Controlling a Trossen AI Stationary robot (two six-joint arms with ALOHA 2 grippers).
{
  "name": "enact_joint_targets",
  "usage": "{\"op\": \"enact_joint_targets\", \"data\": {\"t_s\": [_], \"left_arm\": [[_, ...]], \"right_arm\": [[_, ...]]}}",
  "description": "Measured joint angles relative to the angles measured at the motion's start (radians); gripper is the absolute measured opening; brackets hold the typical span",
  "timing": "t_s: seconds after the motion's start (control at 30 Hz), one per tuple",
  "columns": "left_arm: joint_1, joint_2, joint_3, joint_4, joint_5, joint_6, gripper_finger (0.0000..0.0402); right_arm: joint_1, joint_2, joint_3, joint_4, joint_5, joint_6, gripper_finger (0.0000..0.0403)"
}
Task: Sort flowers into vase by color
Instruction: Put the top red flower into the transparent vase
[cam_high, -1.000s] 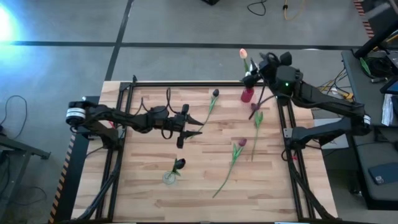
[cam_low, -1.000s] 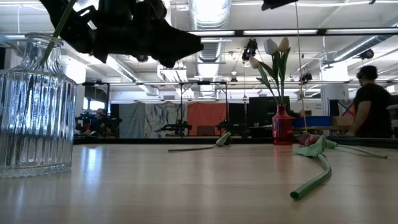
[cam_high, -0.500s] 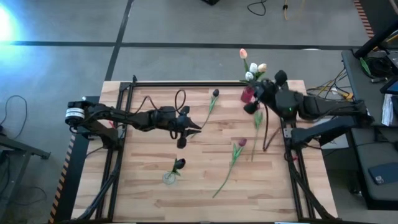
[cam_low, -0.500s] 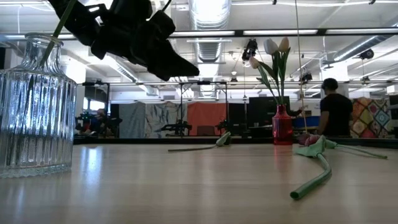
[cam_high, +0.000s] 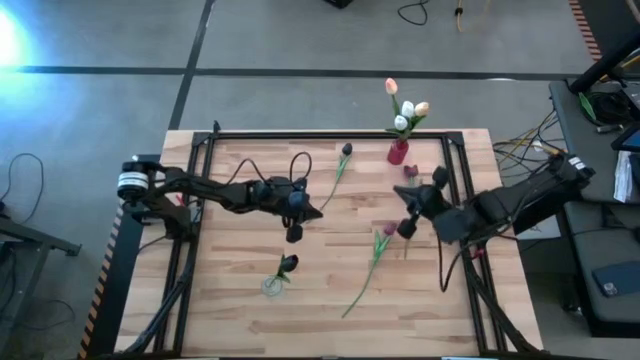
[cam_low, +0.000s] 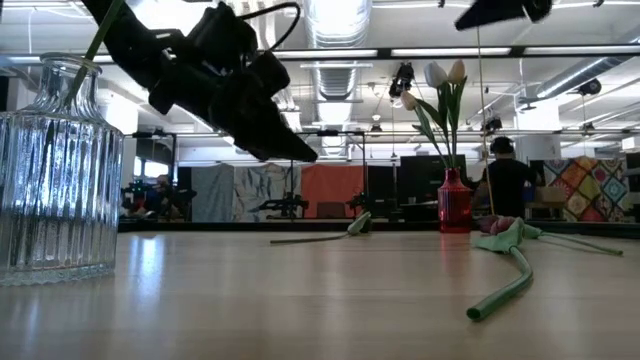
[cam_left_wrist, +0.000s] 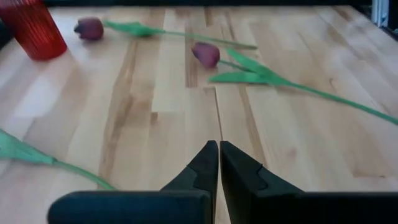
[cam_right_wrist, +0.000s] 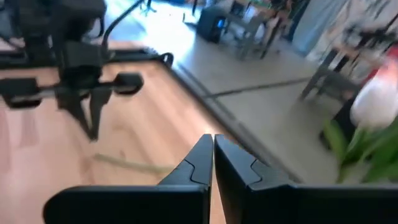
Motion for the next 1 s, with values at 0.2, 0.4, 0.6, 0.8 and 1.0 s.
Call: {"op": "enact_joint_targets", "data": {"t_s": [0.2, 0.4, 0.6, 0.8, 1.0], "left_arm": [[-0.003, 0.044, -0.003, 0.088, 0.001, -0.013, 0.0001], [-0.003, 0.043, -0.003, 0.126, 0.001, -0.022, 0.0001], [-0.002, 0.035, -0.008, 0.136, 0.001, -0.034, 0.0001], [0.014, 0.032, -0.044, 0.239, 0.000, -0.046, 0.0001], [0.043, 0.007, -0.113, 0.333, -0.001, -0.083, 0.0001]], "right_arm": [[0.017, 0.005, -0.089, -0.279, -0.001, 0.471, 0.0026], [-0.037, 0.005, -0.218, -0.426, -0.048, 0.871, 0.0082], [-0.176, 0.010, -0.322, -0.405, -0.235, 1.021, 0.0160], [-0.312, 0.022, -0.398, -0.312, -0.368, 1.007, 0.0201], [-0.424, 0.045, -0.442, -0.260, -0.425, 0.977, 0.0199]]}}
